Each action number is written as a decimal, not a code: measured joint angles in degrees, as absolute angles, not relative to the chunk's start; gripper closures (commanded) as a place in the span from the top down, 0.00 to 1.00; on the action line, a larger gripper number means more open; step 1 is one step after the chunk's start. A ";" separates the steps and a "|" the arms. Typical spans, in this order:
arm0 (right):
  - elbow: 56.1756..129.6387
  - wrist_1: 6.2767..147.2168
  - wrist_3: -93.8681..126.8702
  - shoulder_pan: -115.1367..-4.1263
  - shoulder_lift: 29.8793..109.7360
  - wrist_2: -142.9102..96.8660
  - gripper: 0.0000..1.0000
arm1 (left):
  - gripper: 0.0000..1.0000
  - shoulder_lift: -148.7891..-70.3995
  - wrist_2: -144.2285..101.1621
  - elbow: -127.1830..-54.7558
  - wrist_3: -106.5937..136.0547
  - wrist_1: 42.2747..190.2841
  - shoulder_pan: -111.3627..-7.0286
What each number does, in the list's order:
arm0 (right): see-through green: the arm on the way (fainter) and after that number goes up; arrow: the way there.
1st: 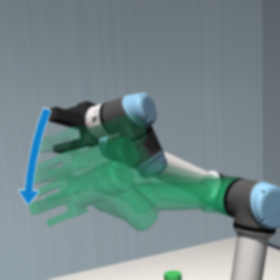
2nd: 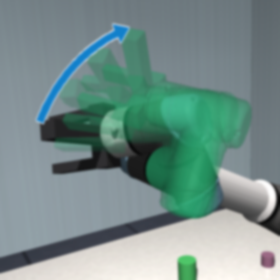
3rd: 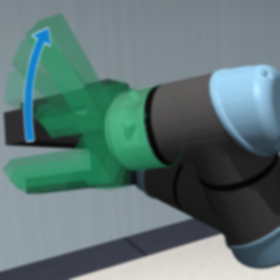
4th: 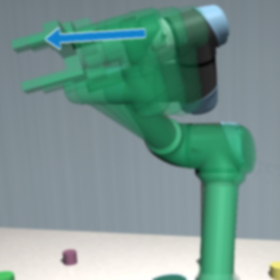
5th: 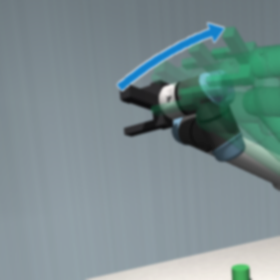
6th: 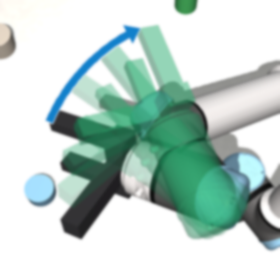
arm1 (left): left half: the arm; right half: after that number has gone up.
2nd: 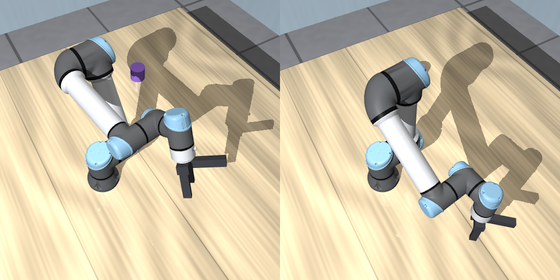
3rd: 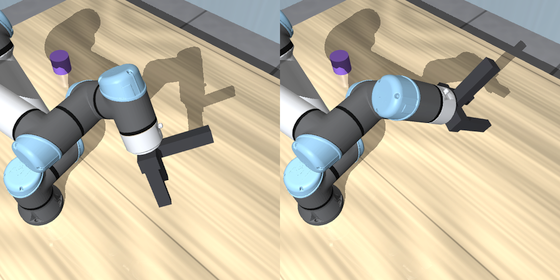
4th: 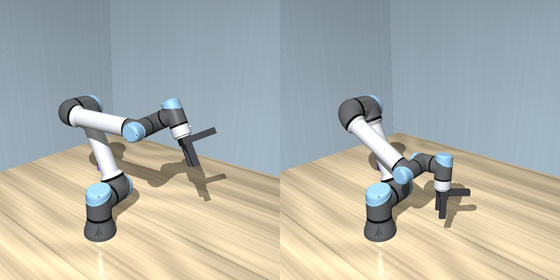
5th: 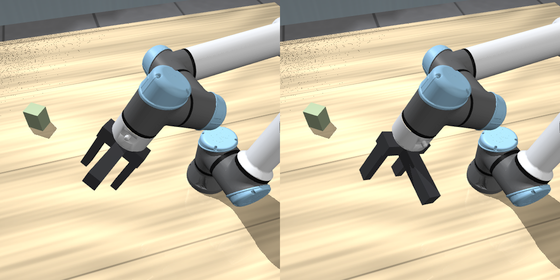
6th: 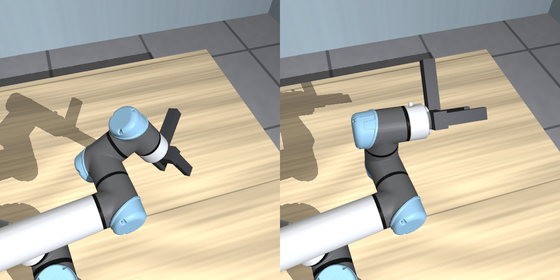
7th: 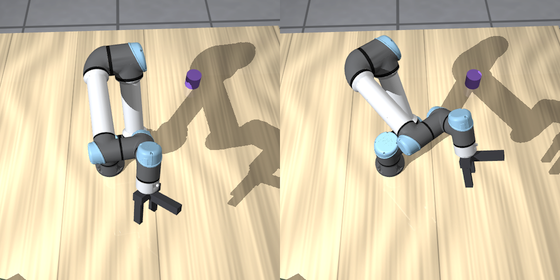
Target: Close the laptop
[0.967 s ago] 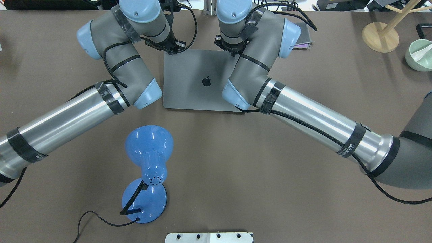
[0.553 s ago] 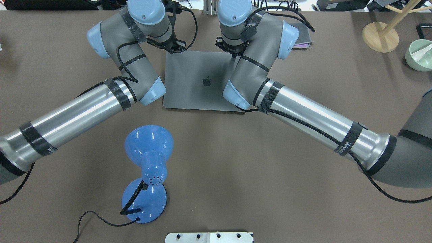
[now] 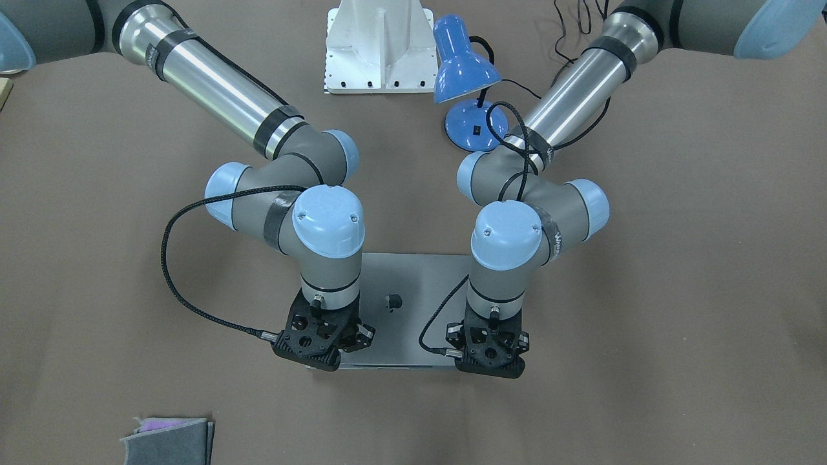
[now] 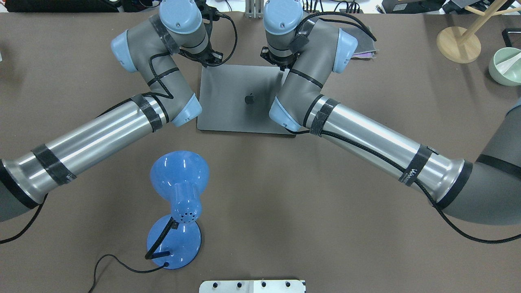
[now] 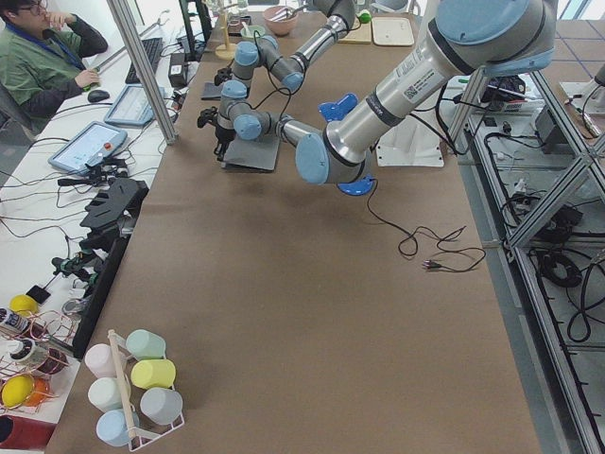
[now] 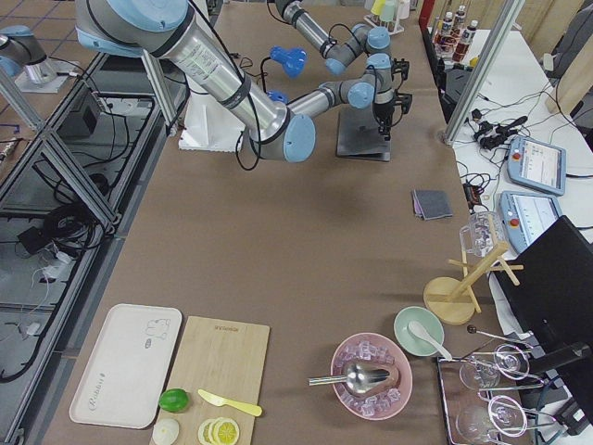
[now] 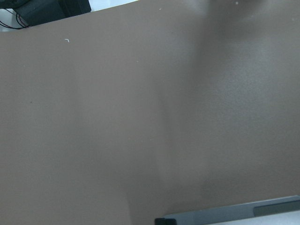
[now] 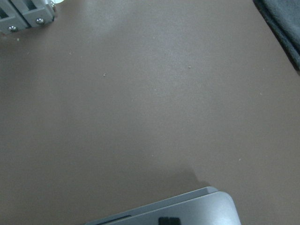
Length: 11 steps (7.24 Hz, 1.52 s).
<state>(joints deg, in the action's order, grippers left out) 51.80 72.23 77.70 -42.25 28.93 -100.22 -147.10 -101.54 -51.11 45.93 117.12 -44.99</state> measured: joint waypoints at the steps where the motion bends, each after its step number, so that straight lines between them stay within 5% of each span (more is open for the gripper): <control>1: 50.28 70.95 77.70 -41.88 28.75 -100.15 0.00 | 0.00 -147.19 -100.73 -50.45 45.90 117.20 -44.40; 7: 50.50 68.96 75.89 -43.01 28.16 -103.54 0.00 | 0.00 -147.49 -101.10 -53.31 45.97 117.11 -44.13; 8: 53.19 69.30 75.42 -44.07 29.23 -106.52 0.42 | 0.56 -146.60 -103.03 -56.49 45.97 116.29 -44.85; 9: 57.45 69.59 74.93 -45.43 31.75 -110.54 0.99 | 0.98 -144.59 -105.65 -61.18 45.95 114.72 -45.68; 11: 68.59 73.46 72.72 -48.25 38.97 -115.73 1.00 | 0.98 -139.13 -111.72 -71.93 45.87 111.19 -47.24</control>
